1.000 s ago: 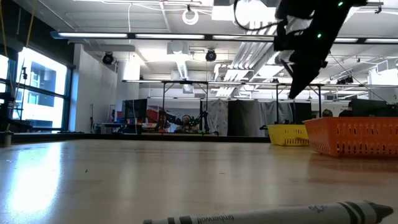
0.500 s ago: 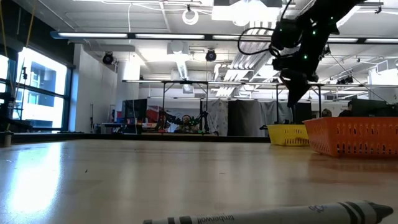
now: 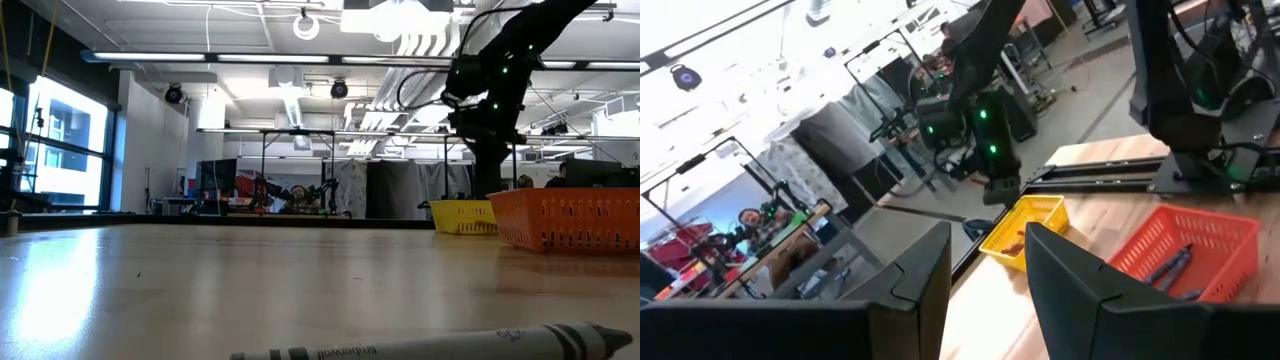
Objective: Sort crayons
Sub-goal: Put the orange crayon into the yellow bin, then put the gray crayon into the red bin
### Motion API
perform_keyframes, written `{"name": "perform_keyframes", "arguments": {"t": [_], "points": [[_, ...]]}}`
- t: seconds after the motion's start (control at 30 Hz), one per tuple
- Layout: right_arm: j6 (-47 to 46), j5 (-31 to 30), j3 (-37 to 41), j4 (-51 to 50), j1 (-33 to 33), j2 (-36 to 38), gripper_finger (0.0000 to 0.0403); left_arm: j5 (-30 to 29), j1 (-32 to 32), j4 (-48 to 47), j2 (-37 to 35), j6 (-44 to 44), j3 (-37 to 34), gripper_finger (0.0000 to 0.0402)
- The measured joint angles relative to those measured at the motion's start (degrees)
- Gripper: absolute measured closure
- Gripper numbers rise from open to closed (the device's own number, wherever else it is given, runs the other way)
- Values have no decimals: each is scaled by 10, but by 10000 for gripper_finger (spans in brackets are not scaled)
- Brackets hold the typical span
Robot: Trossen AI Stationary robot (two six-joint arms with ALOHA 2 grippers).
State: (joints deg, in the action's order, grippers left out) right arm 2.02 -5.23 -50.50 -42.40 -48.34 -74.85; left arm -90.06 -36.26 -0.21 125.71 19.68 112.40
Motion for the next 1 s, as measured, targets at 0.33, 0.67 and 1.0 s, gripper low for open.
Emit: {"name": "perform_keyframes", "arguments": {"t": [0.33, 0.67, 1.0], "points": [[20, -5, 0, 11, 0, -103, 401, 0, 1, 5, 0, -11, 0, 286], [30, -6, 1, 26, 0, -110, 398, 0, 1, 5, 0, -16, 0, 286], [30, -6, 1, 26, 0, -110, 327, 0, 1, 6, 0, -17, 0, 286]]}}
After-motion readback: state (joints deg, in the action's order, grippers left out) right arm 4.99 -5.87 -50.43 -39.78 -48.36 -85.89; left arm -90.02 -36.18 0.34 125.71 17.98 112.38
